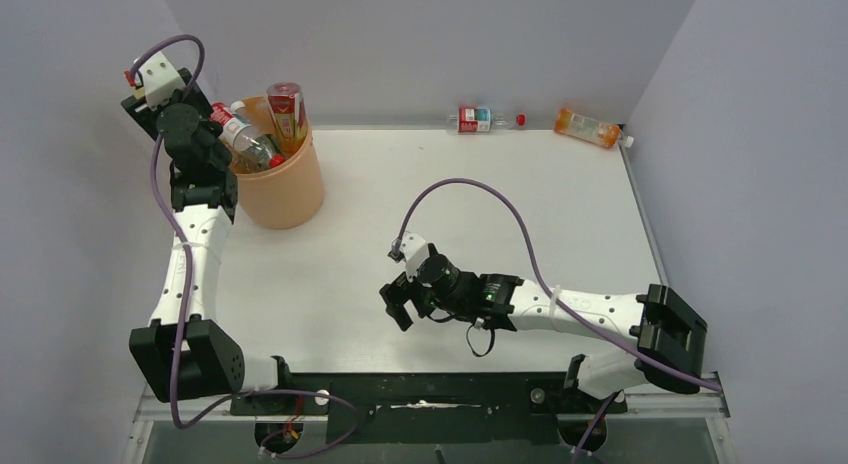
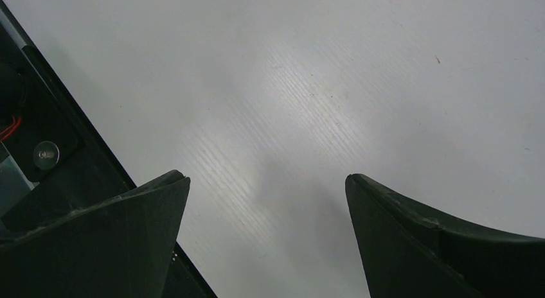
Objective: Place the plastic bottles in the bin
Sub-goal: Place the plastic bottle in the trash bin.
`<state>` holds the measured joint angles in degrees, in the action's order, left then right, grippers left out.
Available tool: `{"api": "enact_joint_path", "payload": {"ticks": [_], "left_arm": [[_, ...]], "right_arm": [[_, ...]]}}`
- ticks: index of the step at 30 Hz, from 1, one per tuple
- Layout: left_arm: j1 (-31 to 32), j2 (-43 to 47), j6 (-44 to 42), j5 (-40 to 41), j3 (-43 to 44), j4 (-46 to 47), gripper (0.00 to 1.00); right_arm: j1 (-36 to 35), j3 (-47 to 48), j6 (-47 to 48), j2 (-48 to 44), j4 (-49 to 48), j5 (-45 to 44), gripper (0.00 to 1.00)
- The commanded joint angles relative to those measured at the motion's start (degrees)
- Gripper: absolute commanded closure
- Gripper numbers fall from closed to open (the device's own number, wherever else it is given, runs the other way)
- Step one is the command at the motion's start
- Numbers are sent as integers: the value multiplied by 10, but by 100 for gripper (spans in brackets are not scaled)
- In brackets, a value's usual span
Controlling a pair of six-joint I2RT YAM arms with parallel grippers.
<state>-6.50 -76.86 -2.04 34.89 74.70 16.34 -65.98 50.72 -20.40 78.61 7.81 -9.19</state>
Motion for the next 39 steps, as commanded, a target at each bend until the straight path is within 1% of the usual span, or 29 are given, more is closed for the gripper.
{"api": "enact_joint_path", "payload": {"ticks": [1, 6, 12, 17, 25, 31, 39], "left_arm": [[-11, -22, -30, -18, 46, 91, 64], [-17, -34, -32, -35, 40, 116, 65], [-32, -66, -40, -54, 9, 175, 65], [-55, -76, 1, -84, -21, 204, 65], [-63, -86, 22, -145, -96, 274, 64], [-69, -98, 52, -196, -120, 277, 64], [-72, -84, 76, -195, -124, 255, 63]], "right_arm": [[6, 22, 2, 10, -31, 23, 2], [11, 4, 5, 16, -51, 38, 2], [13, -17, 0, 6, -64, 45, 2], [17, -38, -7, -7, -72, 46, 2], [18, -55, -15, -16, -86, 40, 2], [17, -71, -25, -28, -95, 37, 2], [17, -83, -27, -48, -93, 29, 2]]}}
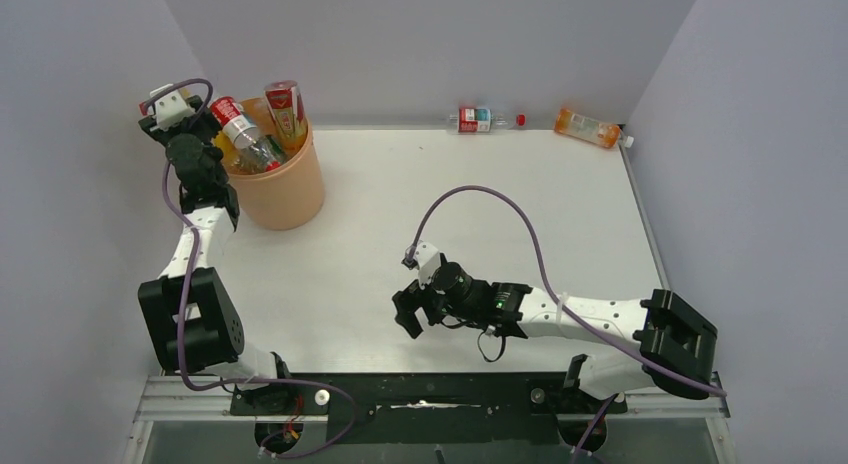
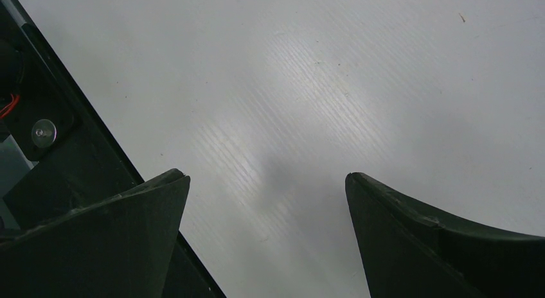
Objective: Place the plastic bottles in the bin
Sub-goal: Place the plastic bottle in the trash bin.
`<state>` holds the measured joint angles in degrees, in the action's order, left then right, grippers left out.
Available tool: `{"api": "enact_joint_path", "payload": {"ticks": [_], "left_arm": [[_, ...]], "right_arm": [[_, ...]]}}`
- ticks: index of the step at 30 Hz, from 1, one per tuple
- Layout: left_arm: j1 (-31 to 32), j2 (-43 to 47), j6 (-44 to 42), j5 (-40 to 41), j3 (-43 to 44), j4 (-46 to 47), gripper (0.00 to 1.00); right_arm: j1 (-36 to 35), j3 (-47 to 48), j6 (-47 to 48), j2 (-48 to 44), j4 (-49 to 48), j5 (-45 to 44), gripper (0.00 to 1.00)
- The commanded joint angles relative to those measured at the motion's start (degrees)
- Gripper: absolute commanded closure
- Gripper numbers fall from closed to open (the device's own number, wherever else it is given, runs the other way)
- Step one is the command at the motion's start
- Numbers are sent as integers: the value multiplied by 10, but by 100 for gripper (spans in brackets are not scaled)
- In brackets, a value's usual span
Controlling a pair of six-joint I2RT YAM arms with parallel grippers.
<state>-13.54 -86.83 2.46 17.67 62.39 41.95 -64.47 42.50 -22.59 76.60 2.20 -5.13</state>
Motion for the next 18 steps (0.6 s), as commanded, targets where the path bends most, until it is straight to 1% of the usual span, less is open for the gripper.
{"api": "enact_joint_path", "payload": {"ticks": [1, 3, 4, 5, 6, 10, 18], "left_arm": [[-4, 14, 36, -25, 4, -13, 62], [-6, 16, 42, -31, 21, -53, 50], [-7, 19, 44, -34, 27, -71, 39], [-7, 25, 48, -35, 28, -85, 31], [-7, 32, 52, -35, 27, -90, 26], [-8, 63, 67, -32, 21, -108, 19], [-14, 87, 99, -41, 84, -195, 16]], "right_arm": [[3, -1, -5, -28, -36, -12, 2], [2, -1, -4, -31, -34, -16, 2], [2, -1, -4, -33, -33, -17, 2], [2, -1, -4, -34, -33, -18, 2], [2, -2, -5, -37, -33, -19, 2], [1, -3, -7, -42, -32, -20, 2], [-3, 0, -13, -55, -24, -22, 2]]}}
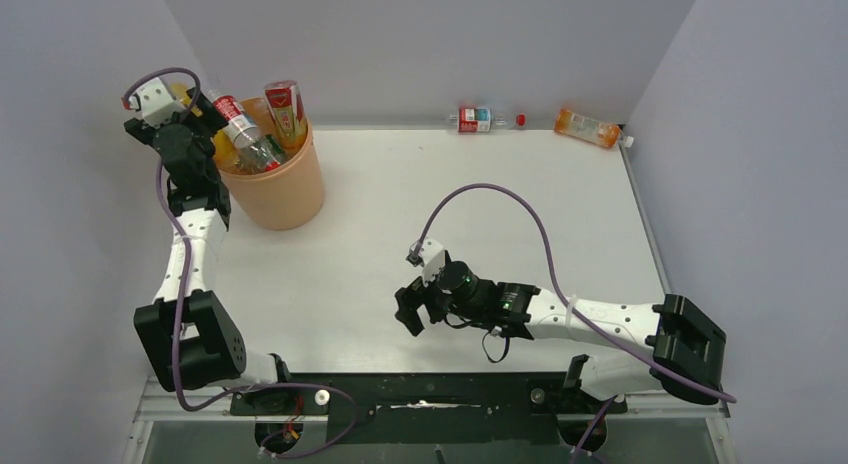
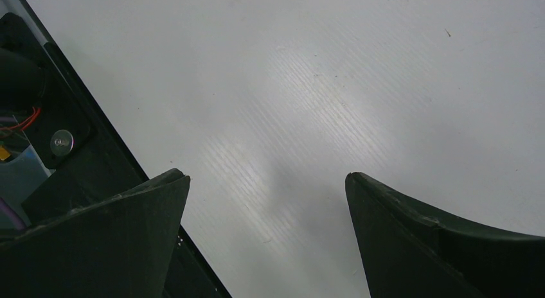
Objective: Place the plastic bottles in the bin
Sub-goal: Place the plastic bottle in the trash bin.
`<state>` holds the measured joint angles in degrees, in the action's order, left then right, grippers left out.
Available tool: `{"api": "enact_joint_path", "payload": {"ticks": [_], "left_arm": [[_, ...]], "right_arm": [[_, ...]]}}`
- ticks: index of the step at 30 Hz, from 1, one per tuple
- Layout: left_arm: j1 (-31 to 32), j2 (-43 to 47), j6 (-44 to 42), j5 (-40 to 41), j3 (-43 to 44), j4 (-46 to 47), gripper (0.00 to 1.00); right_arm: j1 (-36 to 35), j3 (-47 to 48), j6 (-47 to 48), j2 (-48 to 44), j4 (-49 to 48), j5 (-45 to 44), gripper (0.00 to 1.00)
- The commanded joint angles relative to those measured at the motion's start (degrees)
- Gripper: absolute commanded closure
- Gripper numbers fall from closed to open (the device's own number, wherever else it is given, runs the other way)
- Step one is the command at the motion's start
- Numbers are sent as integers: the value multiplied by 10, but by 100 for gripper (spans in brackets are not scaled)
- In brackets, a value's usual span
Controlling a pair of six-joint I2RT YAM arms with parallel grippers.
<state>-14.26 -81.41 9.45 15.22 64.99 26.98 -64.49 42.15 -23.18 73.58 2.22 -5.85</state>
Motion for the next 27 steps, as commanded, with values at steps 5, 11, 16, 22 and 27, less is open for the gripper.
{"api": "enact_joint_path", "payload": {"ticks": [5, 11, 16, 22, 27], "left_arm": [[-17, 51, 71, 4, 114, -148, 15], [-36, 73, 114, -24, 185, -243, 13], [-38, 29, 133, -117, 339, -384, 11], [-33, -24, 151, -267, 479, -514, 10], [28, -45, 143, -335, 545, -598, 10]], "right_arm": [[-4, 11, -7, -32, -18, -14, 2], [-5, 21, -14, -40, 4, -24, 2], [-5, 39, -20, -60, 24, -25, 2], [7, 71, -27, -85, 70, -48, 2], [73, 88, -46, -118, 104, -40, 2]]}}
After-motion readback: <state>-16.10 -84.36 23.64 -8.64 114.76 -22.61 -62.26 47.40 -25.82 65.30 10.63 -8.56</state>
